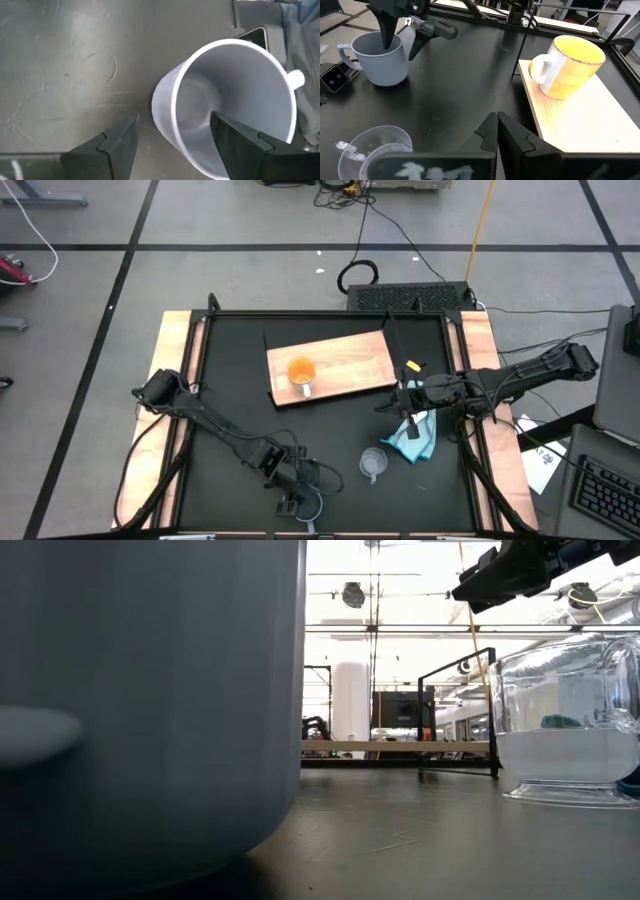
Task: Stack small to large cups/mugs on shelf
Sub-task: Put the light blue mug on the shelf
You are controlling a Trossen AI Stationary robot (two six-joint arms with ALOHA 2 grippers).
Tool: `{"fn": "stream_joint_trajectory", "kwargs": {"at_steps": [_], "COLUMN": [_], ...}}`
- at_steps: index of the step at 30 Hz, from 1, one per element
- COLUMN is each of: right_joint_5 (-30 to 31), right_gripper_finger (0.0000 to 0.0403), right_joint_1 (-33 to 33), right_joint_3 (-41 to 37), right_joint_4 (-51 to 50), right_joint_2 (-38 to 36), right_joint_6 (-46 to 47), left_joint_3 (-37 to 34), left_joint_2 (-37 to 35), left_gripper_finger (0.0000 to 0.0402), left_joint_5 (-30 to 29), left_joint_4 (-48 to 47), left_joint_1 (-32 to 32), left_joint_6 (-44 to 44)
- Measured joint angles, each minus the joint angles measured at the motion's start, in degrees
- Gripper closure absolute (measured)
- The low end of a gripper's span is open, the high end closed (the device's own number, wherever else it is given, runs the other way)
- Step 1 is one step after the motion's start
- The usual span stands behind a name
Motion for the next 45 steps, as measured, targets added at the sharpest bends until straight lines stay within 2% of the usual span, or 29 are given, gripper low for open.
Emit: {"fn": "stream_joint_trajectory", "kwargs": {"at_steps": [5, 8, 25, 33, 45], "right_joint_5": [0.00, 0.00, 0.00, -0.01, 0.00], "right_gripper_finger": [0.0403, 0.0403, 0.0403, 0.0403, 0.0403], "right_joint_1": [0.00, 0.00, 0.00, 0.00, 0.00], "right_joint_3": [0.00, 0.00, 0.00, 0.00, 0.00], "right_joint_4": [0.11, 0.10, 0.09, 0.09, 0.11], "right_joint_2": [0.00, 0.00, 0.00, 0.00, 0.00], "right_joint_6": [-0.07, -0.10, -0.12, -0.12, -0.12], "left_joint_3": [0.00, 0.00, 0.00, 0.00, -1.00], "left_joint_2": [-0.02, -0.02, -0.02, -0.76, -14.94], "left_gripper_finger": [0.0157, 0.0172, 0.0390, 0.0395, 0.0397], "left_joint_5": [-0.14, -0.73, -1.08, -2.44, -17.07], "left_joint_4": [0.13, 0.19, 0.73, -0.83, -7.08], "left_joint_1": [0.07, 0.07, 0.15, 0.15, 0.15], "left_joint_6": [0.90, 1.08, 1.11, 3.79, 13.15]}}
